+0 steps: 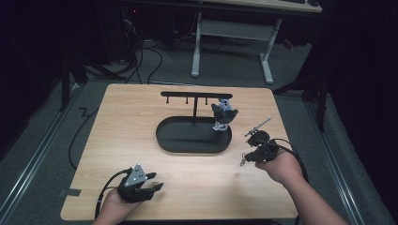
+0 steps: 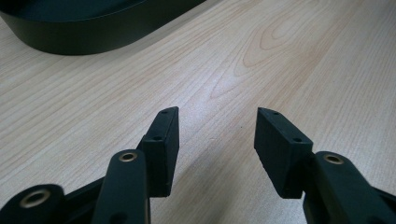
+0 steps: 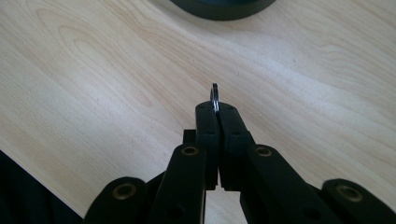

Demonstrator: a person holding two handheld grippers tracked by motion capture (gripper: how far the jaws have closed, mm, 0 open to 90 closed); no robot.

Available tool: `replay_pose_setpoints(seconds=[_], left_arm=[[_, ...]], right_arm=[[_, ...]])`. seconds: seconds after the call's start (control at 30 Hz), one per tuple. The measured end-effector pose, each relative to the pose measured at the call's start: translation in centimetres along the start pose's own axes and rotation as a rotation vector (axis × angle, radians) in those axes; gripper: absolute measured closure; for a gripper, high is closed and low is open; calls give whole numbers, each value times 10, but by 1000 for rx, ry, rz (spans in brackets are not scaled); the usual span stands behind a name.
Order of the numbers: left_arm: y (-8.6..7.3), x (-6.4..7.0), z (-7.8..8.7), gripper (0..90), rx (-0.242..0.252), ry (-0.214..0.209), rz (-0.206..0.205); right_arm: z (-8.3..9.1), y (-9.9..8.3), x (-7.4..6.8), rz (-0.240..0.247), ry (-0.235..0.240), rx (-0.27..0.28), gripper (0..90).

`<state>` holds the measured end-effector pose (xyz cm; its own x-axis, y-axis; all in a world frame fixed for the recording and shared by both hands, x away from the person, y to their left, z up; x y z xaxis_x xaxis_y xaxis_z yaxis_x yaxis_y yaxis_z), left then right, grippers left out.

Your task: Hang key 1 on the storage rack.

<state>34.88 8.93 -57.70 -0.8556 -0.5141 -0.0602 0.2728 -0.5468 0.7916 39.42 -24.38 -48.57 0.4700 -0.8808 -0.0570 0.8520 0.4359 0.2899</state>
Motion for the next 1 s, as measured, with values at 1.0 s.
replay_pose_setpoints(seconds=[1.0], left_arm=[[-1,-4,3,509,12,5,18]], right_arm=[[18,83,-35,53,13,22,892]])
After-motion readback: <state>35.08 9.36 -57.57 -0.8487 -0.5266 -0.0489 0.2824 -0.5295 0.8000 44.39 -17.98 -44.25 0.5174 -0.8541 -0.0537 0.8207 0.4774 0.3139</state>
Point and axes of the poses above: each handheld gripper's, and its own axes: z roughly backward along the jaws, y roughly out of its top, x roughly to its right, the point moved 9 cm from there along -z, roughly forward along the jaws, and after that the axes turned 7 degrees about -z, right-handed, at the moved point
